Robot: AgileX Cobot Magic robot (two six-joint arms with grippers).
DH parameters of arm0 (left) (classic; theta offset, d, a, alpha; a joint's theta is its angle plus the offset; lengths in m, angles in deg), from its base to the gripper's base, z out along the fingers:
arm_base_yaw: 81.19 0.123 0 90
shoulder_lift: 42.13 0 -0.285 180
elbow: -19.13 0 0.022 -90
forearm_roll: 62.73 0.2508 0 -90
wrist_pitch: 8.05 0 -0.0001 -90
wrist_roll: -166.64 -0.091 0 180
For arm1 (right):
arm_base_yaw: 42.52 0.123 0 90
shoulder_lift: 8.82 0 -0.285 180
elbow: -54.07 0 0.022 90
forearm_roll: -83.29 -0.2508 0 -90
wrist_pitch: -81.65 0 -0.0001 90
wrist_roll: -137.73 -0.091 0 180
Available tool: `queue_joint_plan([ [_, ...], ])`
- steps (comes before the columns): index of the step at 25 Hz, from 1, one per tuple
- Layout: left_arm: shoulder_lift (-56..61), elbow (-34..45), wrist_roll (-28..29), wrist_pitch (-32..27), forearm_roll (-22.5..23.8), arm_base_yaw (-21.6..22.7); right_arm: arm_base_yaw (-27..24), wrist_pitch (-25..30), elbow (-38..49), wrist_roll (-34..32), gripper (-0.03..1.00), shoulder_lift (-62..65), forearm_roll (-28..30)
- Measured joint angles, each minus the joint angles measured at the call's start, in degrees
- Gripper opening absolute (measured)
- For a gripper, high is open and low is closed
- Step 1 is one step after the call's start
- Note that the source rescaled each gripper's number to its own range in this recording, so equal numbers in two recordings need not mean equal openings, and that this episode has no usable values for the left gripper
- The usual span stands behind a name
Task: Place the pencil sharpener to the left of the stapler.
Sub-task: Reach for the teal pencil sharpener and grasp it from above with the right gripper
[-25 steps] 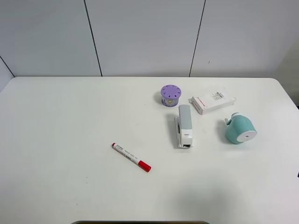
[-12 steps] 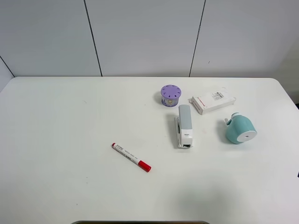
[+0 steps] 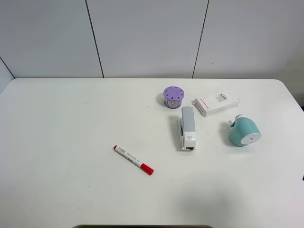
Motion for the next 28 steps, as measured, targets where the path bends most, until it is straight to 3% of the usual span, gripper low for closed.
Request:
queue_joint_plan([
  [10, 0.00, 0.00, 0.00, 0.00, 0.00, 0.00, 0.00, -0.03, -5.21, -2.19, 1.00, -2.96, 1.45],
  [28, 0.00, 0.00, 0.00, 0.00, 0.00, 0.00, 0.00, 2.18, -20.42, -4.95, 1.00, -36.62, 3.65],
])
